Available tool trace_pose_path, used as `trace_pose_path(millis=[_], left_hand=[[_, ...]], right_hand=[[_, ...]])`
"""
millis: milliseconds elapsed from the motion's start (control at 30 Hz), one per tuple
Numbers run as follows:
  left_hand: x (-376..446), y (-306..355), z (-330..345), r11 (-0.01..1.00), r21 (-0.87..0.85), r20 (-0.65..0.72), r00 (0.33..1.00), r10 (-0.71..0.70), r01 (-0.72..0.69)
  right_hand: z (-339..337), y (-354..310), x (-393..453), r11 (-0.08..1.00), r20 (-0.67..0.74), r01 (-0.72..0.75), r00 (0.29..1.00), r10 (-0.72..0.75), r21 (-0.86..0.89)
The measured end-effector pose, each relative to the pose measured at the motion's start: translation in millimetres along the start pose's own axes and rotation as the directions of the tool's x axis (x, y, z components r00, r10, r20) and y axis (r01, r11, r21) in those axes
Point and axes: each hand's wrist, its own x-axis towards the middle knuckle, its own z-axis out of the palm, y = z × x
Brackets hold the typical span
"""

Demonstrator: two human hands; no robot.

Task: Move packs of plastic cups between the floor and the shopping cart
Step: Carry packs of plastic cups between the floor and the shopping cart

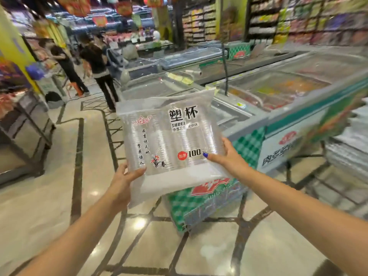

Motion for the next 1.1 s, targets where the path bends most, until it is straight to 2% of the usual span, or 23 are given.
trace_pose_path(millis=[200,400,533,700,933,1033,1100], left_hand=[[104,-16,173,0.998,-0.007,0.243,0.968,-0.065,0.068],[200,-38,334,0.994,0.043,0.456,0.884,-0.109,0.100],[262,-46,448,0.990,0.058,0.594,0.793,-0.139,0.130],[348,-35,597,0.992,0.085,0.730,0.671,-0.128,0.097],[411,-39,788,0.982,0.177,0.839,0.512,-0.187,0.069],[432,-47,861,0.970,0.223,0.881,0.406,-0.242,0.094],[445,-56,912,0.971,0.228,0.901,0.363,-0.237,0.069]], right_hand=[[-159,15,14,1.000,-0.254,0.010,0.967,-0.012,-0.008],[-290,40,20,0.999,-0.501,-0.025,0.864,0.041,0.037],[-379,49,40,0.999,-0.623,-0.039,0.781,0.046,0.025],[-489,48,82,0.998,-0.764,-0.064,0.644,0.041,0.000],[-617,54,114,0.996,-0.893,-0.077,0.446,0.068,0.037],[-671,62,118,0.995,-0.923,-0.076,0.376,0.083,0.059],[-711,72,120,0.997,-0.934,-0.058,0.350,0.072,0.055]])
